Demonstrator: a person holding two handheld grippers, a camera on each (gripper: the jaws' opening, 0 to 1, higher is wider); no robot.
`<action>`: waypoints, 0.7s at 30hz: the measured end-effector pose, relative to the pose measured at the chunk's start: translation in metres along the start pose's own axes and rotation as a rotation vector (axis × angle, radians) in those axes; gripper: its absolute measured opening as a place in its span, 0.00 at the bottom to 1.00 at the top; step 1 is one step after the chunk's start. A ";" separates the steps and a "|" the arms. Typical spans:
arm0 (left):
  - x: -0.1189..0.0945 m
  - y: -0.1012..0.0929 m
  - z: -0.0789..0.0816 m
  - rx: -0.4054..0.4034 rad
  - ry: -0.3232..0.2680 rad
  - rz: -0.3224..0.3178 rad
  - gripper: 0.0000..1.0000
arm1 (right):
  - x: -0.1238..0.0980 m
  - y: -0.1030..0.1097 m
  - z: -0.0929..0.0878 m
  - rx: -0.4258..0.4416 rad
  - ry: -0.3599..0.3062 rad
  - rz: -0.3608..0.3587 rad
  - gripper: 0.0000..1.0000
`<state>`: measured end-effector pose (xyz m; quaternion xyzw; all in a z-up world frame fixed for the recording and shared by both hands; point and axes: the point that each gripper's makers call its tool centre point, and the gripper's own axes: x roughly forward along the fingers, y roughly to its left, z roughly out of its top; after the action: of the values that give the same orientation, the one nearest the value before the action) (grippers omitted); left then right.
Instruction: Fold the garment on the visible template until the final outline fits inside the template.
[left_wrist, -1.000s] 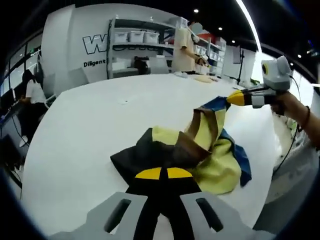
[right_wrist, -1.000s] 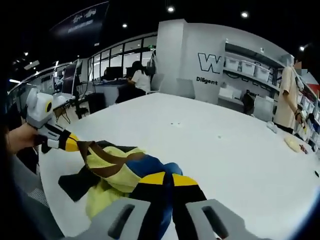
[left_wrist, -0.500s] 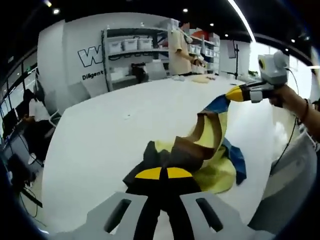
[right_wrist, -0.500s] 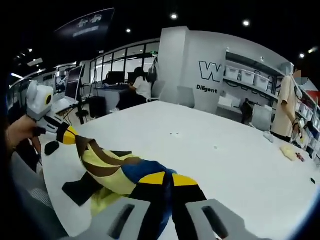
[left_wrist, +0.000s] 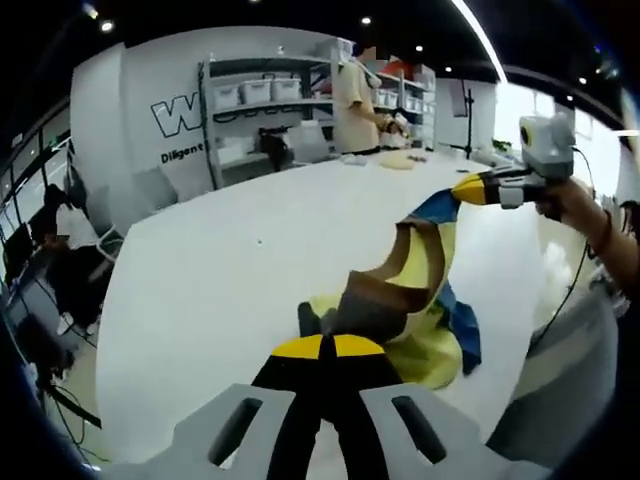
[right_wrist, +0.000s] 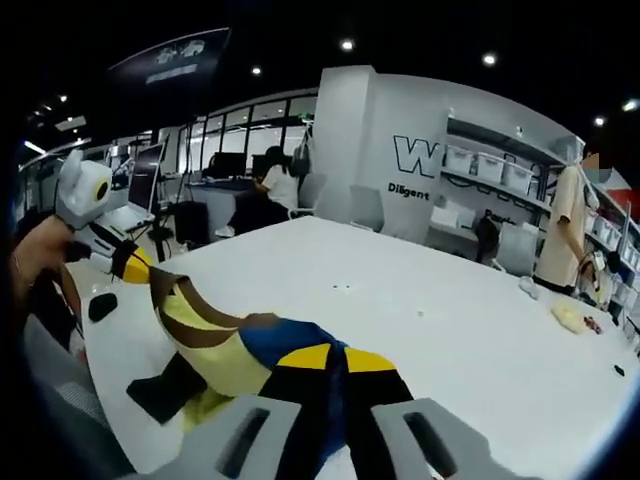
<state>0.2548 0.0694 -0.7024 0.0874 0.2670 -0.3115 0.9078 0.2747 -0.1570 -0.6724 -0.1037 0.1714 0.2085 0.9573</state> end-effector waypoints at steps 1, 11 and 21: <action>0.000 0.000 0.003 -0.015 0.007 -0.014 0.00 | 0.001 -0.001 0.003 -0.002 0.001 -0.001 0.00; 0.014 0.018 0.018 -0.043 0.051 -0.023 0.00 | 0.011 -0.007 0.022 0.012 0.002 0.011 0.00; 0.035 0.036 0.032 -0.070 0.107 -0.023 0.00 | 0.030 -0.015 0.032 -0.001 0.038 0.011 0.00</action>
<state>0.3139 0.0698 -0.6947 0.0690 0.3270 -0.3070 0.8911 0.3157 -0.1508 -0.6524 -0.1071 0.1903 0.2116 0.9527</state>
